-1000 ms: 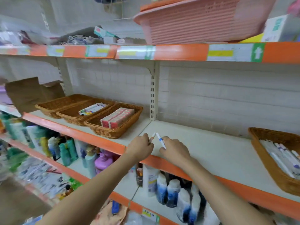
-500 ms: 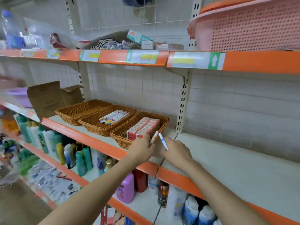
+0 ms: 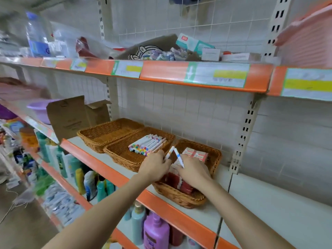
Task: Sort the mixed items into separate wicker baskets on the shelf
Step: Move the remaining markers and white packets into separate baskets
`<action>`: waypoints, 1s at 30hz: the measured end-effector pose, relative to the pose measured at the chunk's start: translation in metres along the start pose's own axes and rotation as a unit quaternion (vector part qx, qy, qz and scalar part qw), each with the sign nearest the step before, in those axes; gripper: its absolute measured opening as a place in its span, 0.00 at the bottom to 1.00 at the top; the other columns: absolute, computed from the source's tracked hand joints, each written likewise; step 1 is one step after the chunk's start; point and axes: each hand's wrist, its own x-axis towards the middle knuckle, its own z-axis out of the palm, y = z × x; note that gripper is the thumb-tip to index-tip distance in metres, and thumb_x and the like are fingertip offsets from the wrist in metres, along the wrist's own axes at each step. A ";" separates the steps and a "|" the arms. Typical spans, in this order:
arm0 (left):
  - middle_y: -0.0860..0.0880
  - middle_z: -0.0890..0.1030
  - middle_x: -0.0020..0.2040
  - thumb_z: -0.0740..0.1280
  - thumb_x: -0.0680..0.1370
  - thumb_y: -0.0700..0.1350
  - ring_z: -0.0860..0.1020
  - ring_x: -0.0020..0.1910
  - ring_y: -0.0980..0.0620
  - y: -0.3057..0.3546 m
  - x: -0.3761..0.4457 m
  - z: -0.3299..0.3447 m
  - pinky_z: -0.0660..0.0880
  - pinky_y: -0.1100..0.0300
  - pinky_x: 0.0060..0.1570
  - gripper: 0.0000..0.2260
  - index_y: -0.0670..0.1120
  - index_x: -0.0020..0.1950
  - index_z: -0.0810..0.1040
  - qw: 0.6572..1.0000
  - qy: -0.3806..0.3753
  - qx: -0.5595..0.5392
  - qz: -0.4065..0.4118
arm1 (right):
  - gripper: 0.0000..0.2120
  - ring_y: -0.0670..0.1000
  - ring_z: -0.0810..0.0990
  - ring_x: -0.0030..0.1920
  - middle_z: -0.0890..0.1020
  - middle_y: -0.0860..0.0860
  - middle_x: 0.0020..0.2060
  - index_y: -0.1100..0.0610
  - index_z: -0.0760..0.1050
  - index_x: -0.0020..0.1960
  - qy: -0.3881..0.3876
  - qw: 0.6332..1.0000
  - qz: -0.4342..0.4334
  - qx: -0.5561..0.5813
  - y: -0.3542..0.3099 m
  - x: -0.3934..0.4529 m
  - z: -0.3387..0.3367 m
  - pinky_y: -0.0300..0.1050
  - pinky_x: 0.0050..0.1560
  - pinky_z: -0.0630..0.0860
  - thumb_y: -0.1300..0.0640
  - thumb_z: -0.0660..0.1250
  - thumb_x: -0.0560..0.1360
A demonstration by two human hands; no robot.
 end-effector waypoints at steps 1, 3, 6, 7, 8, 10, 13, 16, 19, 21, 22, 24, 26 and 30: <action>0.49 0.73 0.36 0.59 0.79 0.51 0.74 0.37 0.46 -0.009 0.007 -0.003 0.65 0.56 0.32 0.11 0.44 0.45 0.71 1.000 -0.001 0.007 0.003 | 0.12 0.56 0.77 0.43 0.76 0.51 0.41 0.56 0.71 0.60 0.001 1.000 0.001 0.004 -0.006 0.008 0.006 0.45 0.36 0.67 0.52 0.58 0.79; 0.48 0.73 0.37 0.59 0.79 0.52 0.74 0.39 0.45 -0.027 0.021 -0.011 0.66 0.56 0.34 0.11 0.44 0.48 0.71 0.999 -0.009 0.033 0.009 | 0.14 0.55 0.75 0.39 0.75 0.52 0.41 0.55 0.71 0.61 0.006 1.000 0.016 0.011 -0.019 0.024 0.018 0.44 0.33 0.66 0.53 0.58 0.78; 0.47 0.75 0.38 0.60 0.79 0.52 0.76 0.42 0.43 -0.060 0.041 -0.021 0.66 0.56 0.35 0.12 0.44 0.50 0.71 0.998 -0.019 0.058 0.021 | 0.14 0.58 0.76 0.42 0.79 0.56 0.46 0.54 0.71 0.61 0.009 0.999 0.044 0.008 -0.043 0.048 0.034 0.46 0.37 0.71 0.53 0.59 0.77; 0.45 0.77 0.41 0.60 0.79 0.52 0.76 0.44 0.42 -0.072 0.047 -0.026 0.67 0.56 0.37 0.12 0.43 0.51 0.72 0.998 -0.021 0.062 0.023 | 0.13 0.60 0.78 0.44 0.80 0.57 0.47 0.54 0.72 0.59 0.013 0.999 0.050 0.008 -0.052 0.057 0.040 0.46 0.39 0.72 0.53 0.59 0.76; 0.44 0.78 0.44 0.60 0.79 0.51 0.77 0.45 0.42 -0.085 0.053 -0.031 0.68 0.56 0.38 0.12 0.43 0.51 0.73 0.997 -0.024 0.063 0.026 | 0.12 0.60 0.79 0.47 0.81 0.57 0.48 0.54 0.73 0.57 0.016 0.999 0.050 0.007 -0.061 0.065 0.047 0.46 0.40 0.71 0.53 0.59 0.76; 0.43 0.80 0.47 0.59 0.79 0.52 0.78 0.46 0.41 -0.110 0.066 -0.039 0.68 0.57 0.38 0.12 0.43 0.52 0.74 0.997 -0.028 0.066 0.029 | 0.11 0.60 0.79 0.49 0.81 0.57 0.49 0.55 0.74 0.55 0.021 0.999 0.048 0.002 -0.078 0.081 0.059 0.45 0.40 0.70 0.52 0.59 0.77; 0.43 0.81 0.48 0.60 0.80 0.52 0.79 0.47 0.42 -0.138 0.085 -0.049 0.70 0.56 0.38 0.13 0.44 0.54 0.75 0.995 -0.040 0.085 0.039 | 0.14 0.58 0.79 0.52 0.81 0.56 0.53 0.55 0.74 0.61 0.035 0.997 0.063 -0.020 -0.097 0.095 0.072 0.46 0.43 0.73 0.52 0.59 0.79; 0.44 0.81 0.47 0.60 0.80 0.53 0.79 0.46 0.44 -0.150 0.102 -0.053 0.74 0.55 0.40 0.14 0.43 0.55 0.76 0.992 -0.054 0.096 0.056 | 0.15 0.57 0.80 0.52 0.81 0.56 0.54 0.55 0.74 0.63 0.049 0.995 0.080 -0.024 -0.104 0.105 0.077 0.46 0.45 0.74 0.52 0.59 0.80; 0.47 0.79 0.43 0.60 0.80 0.51 0.77 0.41 0.48 -0.154 0.122 -0.051 0.73 0.58 0.36 0.14 0.42 0.55 0.77 0.990 -0.075 0.094 0.067 | 0.11 0.57 0.80 0.50 0.80 0.57 0.53 0.58 0.75 0.58 0.043 0.994 0.098 -0.017 -0.103 0.123 0.078 0.44 0.42 0.72 0.54 0.60 0.79; 0.48 0.77 0.40 0.61 0.79 0.50 0.76 0.39 0.49 -0.156 0.137 -0.048 0.71 0.59 0.34 0.13 0.42 0.52 0.78 0.991 -0.081 0.086 0.065 | 0.10 0.57 0.79 0.50 0.80 0.57 0.52 0.58 0.75 0.57 0.037 0.993 0.114 -0.014 -0.099 0.138 0.077 0.45 0.42 0.73 0.56 0.61 0.78; 0.48 0.77 0.39 0.61 0.79 0.50 0.76 0.39 0.49 -0.157 0.144 -0.046 0.71 0.59 0.34 0.13 0.42 0.50 0.78 0.991 -0.083 0.082 0.063 | 0.11 0.57 0.79 0.51 0.80 0.58 0.53 0.59 0.74 0.58 0.036 0.992 0.122 -0.014 -0.097 0.145 0.078 0.45 0.43 0.74 0.56 0.61 0.78; 0.48 0.77 0.38 0.61 0.78 0.50 0.77 0.38 0.49 -0.158 0.158 -0.042 0.72 0.58 0.34 0.12 0.43 0.48 0.78 0.991 -0.087 0.078 0.062 | 0.17 0.58 0.79 0.54 0.79 0.59 0.56 0.60 0.73 0.64 0.035 0.990 0.136 -0.018 -0.090 0.160 0.079 0.46 0.48 0.76 0.56 0.61 0.77; 0.48 0.78 0.39 0.62 0.78 0.50 0.78 0.39 0.49 -0.160 0.172 -0.039 0.74 0.58 0.34 0.11 0.43 0.46 0.78 0.990 -0.103 0.080 0.059 | 0.18 0.58 0.78 0.56 0.78 0.60 0.58 0.62 0.71 0.65 0.027 0.989 0.146 -0.020 -0.084 0.176 0.082 0.44 0.47 0.75 0.58 0.60 0.77; 0.47 0.80 0.44 0.64 0.77 0.44 0.79 0.40 0.51 -0.163 0.198 -0.032 0.76 0.60 0.36 0.05 0.44 0.47 0.76 0.984 -0.139 0.086 0.069 | 0.12 0.57 0.79 0.51 0.79 0.59 0.54 0.63 0.74 0.58 0.006 0.987 0.159 -0.021 -0.071 0.205 0.092 0.40 0.35 0.68 0.63 0.58 0.76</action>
